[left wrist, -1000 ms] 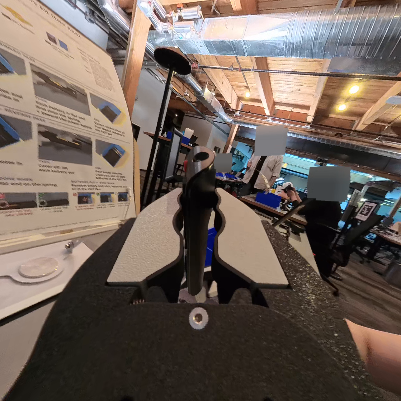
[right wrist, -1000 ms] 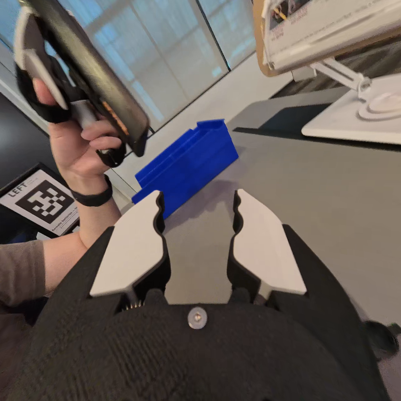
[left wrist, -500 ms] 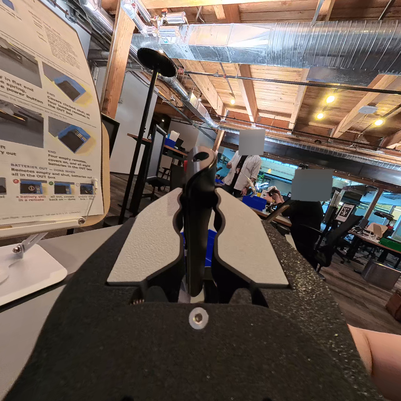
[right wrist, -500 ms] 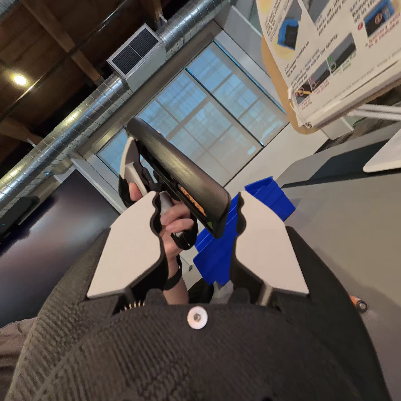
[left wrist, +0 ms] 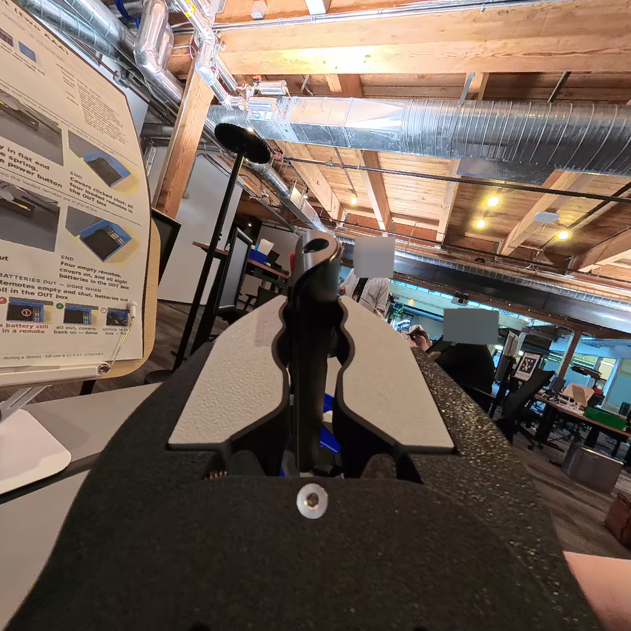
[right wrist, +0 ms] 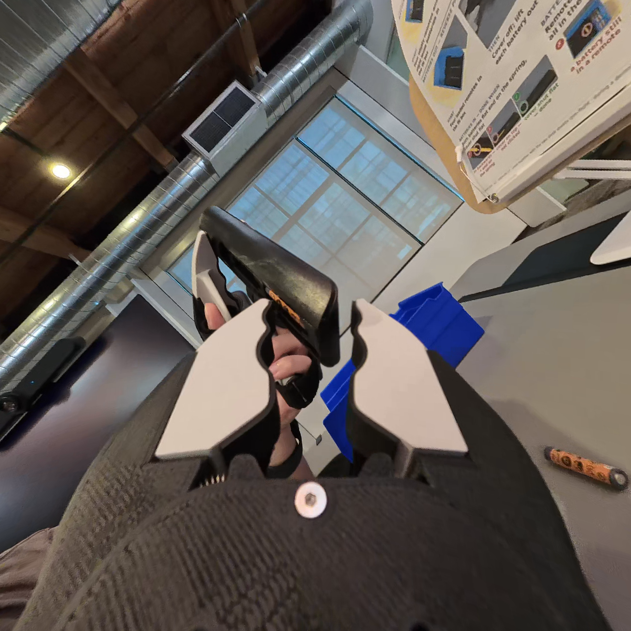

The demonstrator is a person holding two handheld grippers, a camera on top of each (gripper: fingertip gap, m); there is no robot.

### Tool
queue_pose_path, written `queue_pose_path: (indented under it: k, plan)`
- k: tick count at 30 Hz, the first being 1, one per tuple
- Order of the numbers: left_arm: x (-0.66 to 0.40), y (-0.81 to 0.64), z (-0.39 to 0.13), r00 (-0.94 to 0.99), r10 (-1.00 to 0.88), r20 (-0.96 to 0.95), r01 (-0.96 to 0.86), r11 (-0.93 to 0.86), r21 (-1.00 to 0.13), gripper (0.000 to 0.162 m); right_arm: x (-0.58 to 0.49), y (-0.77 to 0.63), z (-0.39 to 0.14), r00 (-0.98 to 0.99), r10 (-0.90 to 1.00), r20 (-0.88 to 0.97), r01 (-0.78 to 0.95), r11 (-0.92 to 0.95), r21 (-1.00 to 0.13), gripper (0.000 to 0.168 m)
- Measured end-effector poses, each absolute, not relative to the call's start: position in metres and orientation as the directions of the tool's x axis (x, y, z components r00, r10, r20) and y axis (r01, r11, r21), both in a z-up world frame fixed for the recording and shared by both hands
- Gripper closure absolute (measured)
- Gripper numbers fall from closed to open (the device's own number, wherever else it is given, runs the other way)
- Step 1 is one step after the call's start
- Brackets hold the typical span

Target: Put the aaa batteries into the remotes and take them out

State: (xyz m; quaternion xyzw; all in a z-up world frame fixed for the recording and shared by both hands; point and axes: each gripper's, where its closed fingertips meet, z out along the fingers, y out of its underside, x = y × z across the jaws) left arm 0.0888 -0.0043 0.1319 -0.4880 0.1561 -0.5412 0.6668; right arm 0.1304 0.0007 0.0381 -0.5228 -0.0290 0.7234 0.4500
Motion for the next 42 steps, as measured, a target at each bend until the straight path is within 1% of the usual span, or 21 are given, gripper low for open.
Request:
queue_pose_path:
  k: [1,5,9,13,20,21,23,25,28,31,33,35,38,42]
  plan:
    - [0.09,-0.005,0.132,0.369,-0.875,0.314,0.565,-0.057,-0.823,0.138,0.134,0.0,0.042,-0.055,0.691,-0.721,-0.641,-0.578,-0.505,0.131]
    - [0.09,-0.006,0.131,0.376,-0.87,0.318,0.575,-0.05,-0.817,0.138,0.137,0.002,0.044,-0.016,0.708,-0.706,-0.635,-0.552,-0.54,0.131]
    - [0.087,-0.005,0.132,0.378,-0.867,0.324,0.589,-0.044,-0.807,0.138,0.133,-0.001,0.043,-0.002,0.706,-0.708,-0.627,-0.552,-0.549,0.129]
    - [0.088,-0.006,0.131,0.397,-0.864,0.309,0.584,-0.022,-0.811,0.138,0.132,-0.001,0.042,-0.009,0.676,-0.737,-0.631,-0.575,-0.521,0.121]
    - [0.088,-0.007,0.132,0.401,-0.862,0.309,0.586,-0.018,-0.81,0.138,0.127,-0.003,0.037,-0.02,0.649,-0.76,-0.629,-0.599,-0.496,0.122]
    - [0.089,-0.007,0.131,0.405,-0.861,0.309,0.581,-0.019,-0.814,0.138,0.128,-0.003,0.038,-0.021,0.656,-0.755,-0.636,-0.592,-0.496,0.122]
    - [0.09,-0.008,0.131,0.39,-0.867,0.312,0.588,-0.026,-0.808,0.138,0.131,-0.002,0.039,-0.02,0.673,-0.739,-0.64,-0.576,-0.508,0.13]
    - [0.09,-0.007,0.131,0.389,-0.865,0.317,0.586,-0.033,-0.81,0.138,0.132,-0.001,0.041,-0.021,0.691,-0.722,-0.629,-0.57,-0.528,0.131]
    - [0.087,-0.004,0.133,0.365,-0.873,0.325,0.587,-0.055,-0.807,0.137,0.133,-0.006,0.049,-0.087,0.717,-0.691,-0.605,-0.589,-0.535,0.137]
    - [0.086,-0.002,0.134,0.33,-0.889,0.318,0.57,-0.081,-0.818,0.134,0.135,-0.013,0.062,-0.212,0.729,-0.651,-0.592,-0.626,-0.508,0.145]
    - [0.088,-0.005,0.138,0.273,-0.914,0.3,0.568,-0.098,-0.817,0.134,0.138,-0.014,0.067,-0.273,0.723,-0.634,-0.582,-0.649,-0.49,0.146]
    - [0.089,-0.009,0.141,0.216,-0.929,0.301,0.568,-0.131,-0.812,0.132,0.139,-0.015,0.069,-0.293,0.737,-0.609,-0.574,-0.645,-0.505,0.147]
    - [0.088,-0.013,0.145,0.182,-0.941,0.287,0.564,-0.139,-0.814,0.126,0.139,-0.016,0.069,-0.294,0.75,-0.592,-0.564,-0.637,-0.526,0.147]
    - [0.091,-0.013,0.144,0.209,-0.943,0.258,0.518,-0.117,-0.847,0.12,0.14,-0.015,0.069,-0.305,0.746,-0.592,-0.566,-0.642,-0.517,0.147]
